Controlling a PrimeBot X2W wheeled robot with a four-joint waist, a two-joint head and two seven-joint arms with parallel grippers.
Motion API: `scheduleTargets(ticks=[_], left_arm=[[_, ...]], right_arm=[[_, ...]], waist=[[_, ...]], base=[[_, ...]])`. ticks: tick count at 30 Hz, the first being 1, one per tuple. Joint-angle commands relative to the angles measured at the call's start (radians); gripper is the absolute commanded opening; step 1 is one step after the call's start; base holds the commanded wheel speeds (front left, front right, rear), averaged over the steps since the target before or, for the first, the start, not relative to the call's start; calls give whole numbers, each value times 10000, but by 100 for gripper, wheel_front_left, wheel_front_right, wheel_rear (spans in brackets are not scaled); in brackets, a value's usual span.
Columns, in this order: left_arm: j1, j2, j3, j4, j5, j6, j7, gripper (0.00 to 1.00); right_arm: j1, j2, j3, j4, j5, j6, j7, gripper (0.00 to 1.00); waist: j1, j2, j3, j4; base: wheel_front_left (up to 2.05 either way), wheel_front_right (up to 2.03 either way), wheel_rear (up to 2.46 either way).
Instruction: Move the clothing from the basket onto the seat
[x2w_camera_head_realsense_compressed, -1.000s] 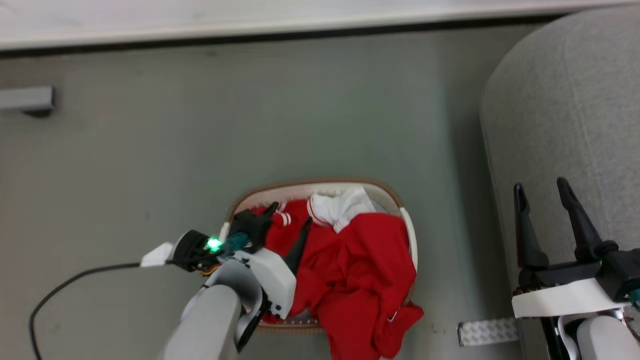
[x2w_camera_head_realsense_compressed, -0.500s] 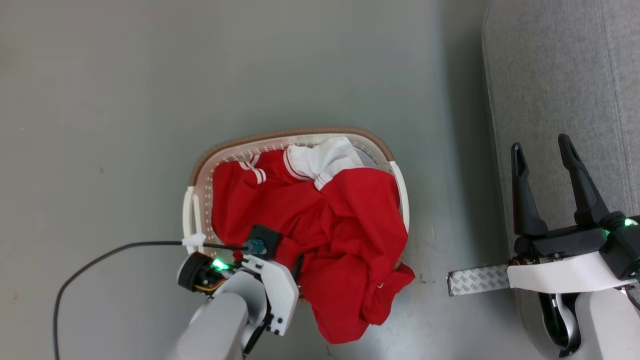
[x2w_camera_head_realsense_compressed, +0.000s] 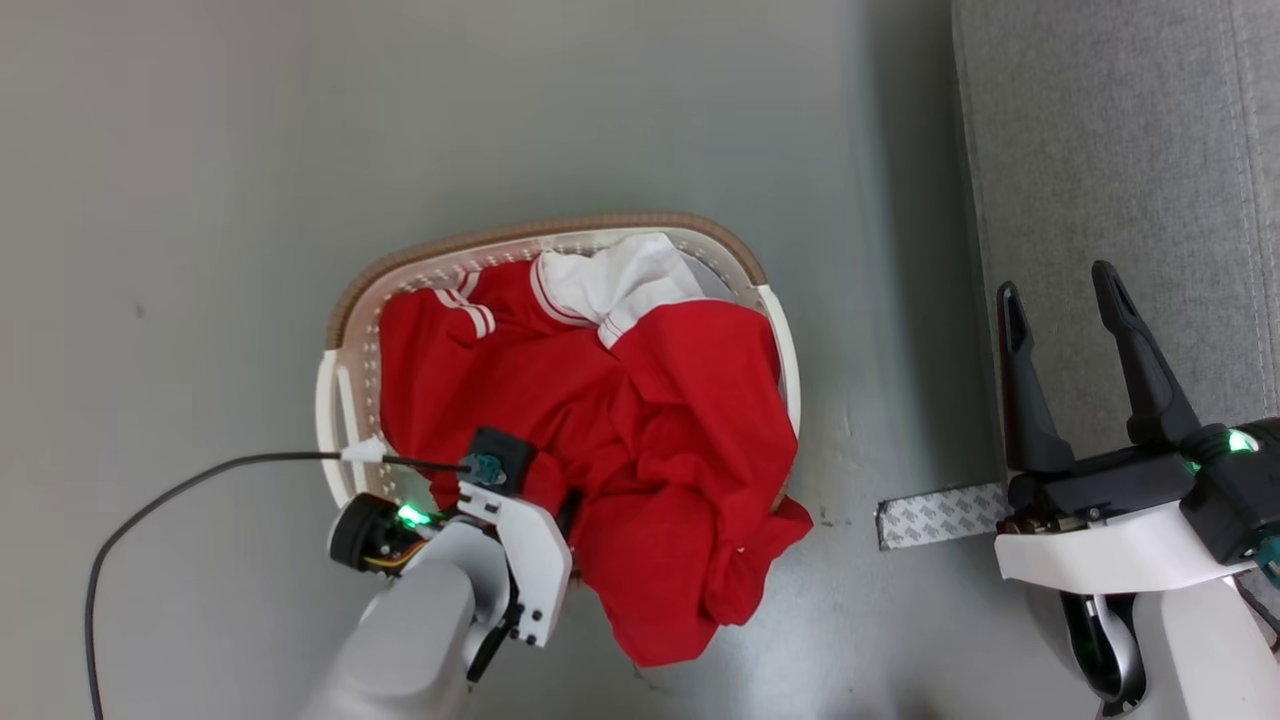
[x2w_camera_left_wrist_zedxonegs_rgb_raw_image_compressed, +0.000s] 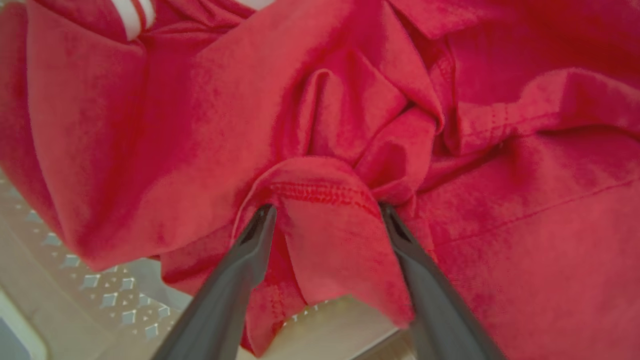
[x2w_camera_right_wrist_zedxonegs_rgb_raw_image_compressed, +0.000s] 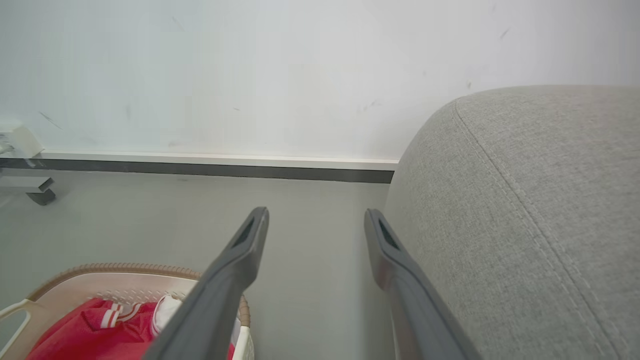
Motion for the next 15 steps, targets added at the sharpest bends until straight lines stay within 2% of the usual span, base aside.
scheduleTargets(ticks=[1, 8, 9, 10, 11, 12, 15], left_arm=[[-126, 63, -2, 79, -86, 21, -41, 100], [-639, 61, -176, 591, -267, -39, -74, 100], [-696, 64, -204, 654, -291, -60, -84, 96], [-759, 62, -248, 700, -316, -73, -107, 49], [-831, 62, -291, 727, -343, -74, -151, 16], [-875, 61, -337, 756, -383, -89, -183, 0], [-949, 64, -468, 789, -533, -156, -395, 0]], right_arm=[[-134, 29, 31, -65, 45, 29, -41, 100], [-96, 40, 140, -256, -10, 29, -44, 100], [-78, 42, 138, -268, -16, 29, -40, 100], [-64, 44, 137, -282, -20, 29, -41, 100], [-58, 46, 142, -293, -19, 29, -41, 100], [-54, 46, 143, -293, -20, 29, -42, 100], [-54, 47, 148, -179, -42, 29, -43, 100]], waist=[[0, 0, 113, -68], [0, 0, 542, -315], [0, 0, 572, -332], [0, 0, 596, -343], [0, 0, 616, -355], [0, 0, 623, -360], [0, 0, 533, -338]], base=[[0, 0, 0], [0, 0, 0], [0, 0, 0], [0, 0, 0], [0, 0, 0], [0, 0, 0], [0, 0, 0]])
